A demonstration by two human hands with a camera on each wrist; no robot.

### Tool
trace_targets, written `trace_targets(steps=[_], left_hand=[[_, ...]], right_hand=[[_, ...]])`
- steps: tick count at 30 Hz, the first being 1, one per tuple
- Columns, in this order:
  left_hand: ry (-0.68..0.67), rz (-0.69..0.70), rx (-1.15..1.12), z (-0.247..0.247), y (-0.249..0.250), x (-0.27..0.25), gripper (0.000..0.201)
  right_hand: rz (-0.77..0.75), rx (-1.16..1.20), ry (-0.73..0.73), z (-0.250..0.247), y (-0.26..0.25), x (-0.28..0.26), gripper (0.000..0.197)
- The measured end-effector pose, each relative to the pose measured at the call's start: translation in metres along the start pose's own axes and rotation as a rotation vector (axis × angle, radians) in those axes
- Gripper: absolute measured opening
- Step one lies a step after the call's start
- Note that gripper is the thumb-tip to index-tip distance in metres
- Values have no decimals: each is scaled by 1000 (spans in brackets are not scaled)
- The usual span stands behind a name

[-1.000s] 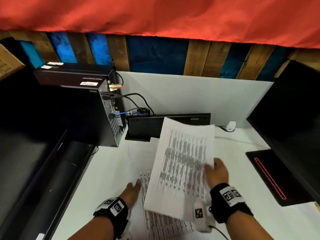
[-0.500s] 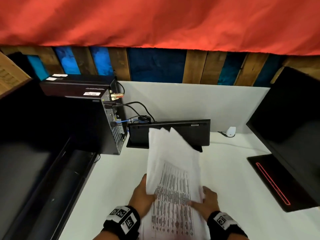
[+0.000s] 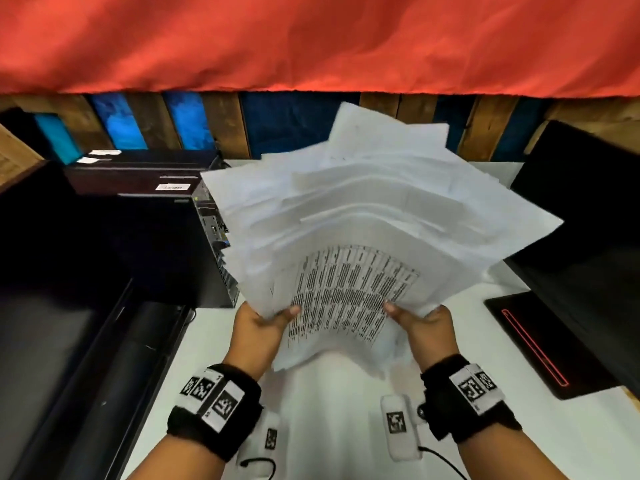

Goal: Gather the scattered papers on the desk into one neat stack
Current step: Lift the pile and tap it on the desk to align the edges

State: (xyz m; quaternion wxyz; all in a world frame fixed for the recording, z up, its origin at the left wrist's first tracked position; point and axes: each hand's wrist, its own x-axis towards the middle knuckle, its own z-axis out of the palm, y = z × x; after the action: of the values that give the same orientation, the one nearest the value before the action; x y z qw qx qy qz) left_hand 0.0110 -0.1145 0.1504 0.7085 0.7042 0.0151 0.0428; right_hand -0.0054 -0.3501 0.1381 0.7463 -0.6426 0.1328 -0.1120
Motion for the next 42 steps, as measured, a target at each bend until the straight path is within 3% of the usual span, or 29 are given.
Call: trace_targets(steps=[6, 8, 12, 16, 22, 25, 30, 32, 35, 37, 38, 40, 42], left_hand=[[13, -6, -146, -6, 3, -1, 50], [23, -15, -198, -6, 4, 0, 45], [32, 32, -235, -6, 16, 3, 35], [-56, 104, -237, -11, 28, 10, 44], [-223, 50, -257, -17, 23, 16, 74], [-280, 34, -224, -15, 23, 17, 75], [-259, -104, -187, -28, 3, 23, 70], [-226, -114, -114, -23, -6, 19, 62], [-25, -69, -102, -10, -7, 14, 46], [52, -32, -142, -6, 2, 16, 43], [70, -15, -156, -7, 8, 18, 39], [74, 2, -210, -11, 21, 22, 23], [41, 12, -227, -12, 39, 21, 8]], right_hand=[[-53, -43, -31, 7, -10, -10, 20], [-39, 3, -11, 8, -14, -9, 31], [-104, 57, 6, 8, -32, -9, 33], [-198, 93, -49, 3, -49, -7, 41], [-203, 96, -217, -6, -55, -2, 85], [-192, 75, -276, -4, -55, 2, 85], [-32, -43, -267, -20, -31, 10, 89], [9, -108, -279, -18, -16, 9, 82], [-49, -127, -149, -6, -6, 2, 51], [-81, -136, -74, 3, -20, -4, 28], [-79, -152, -65, 4, -28, -5, 26], [-13, -175, -203, -2, -38, -3, 29], [134, -220, -380, -11, -38, 0, 50]])
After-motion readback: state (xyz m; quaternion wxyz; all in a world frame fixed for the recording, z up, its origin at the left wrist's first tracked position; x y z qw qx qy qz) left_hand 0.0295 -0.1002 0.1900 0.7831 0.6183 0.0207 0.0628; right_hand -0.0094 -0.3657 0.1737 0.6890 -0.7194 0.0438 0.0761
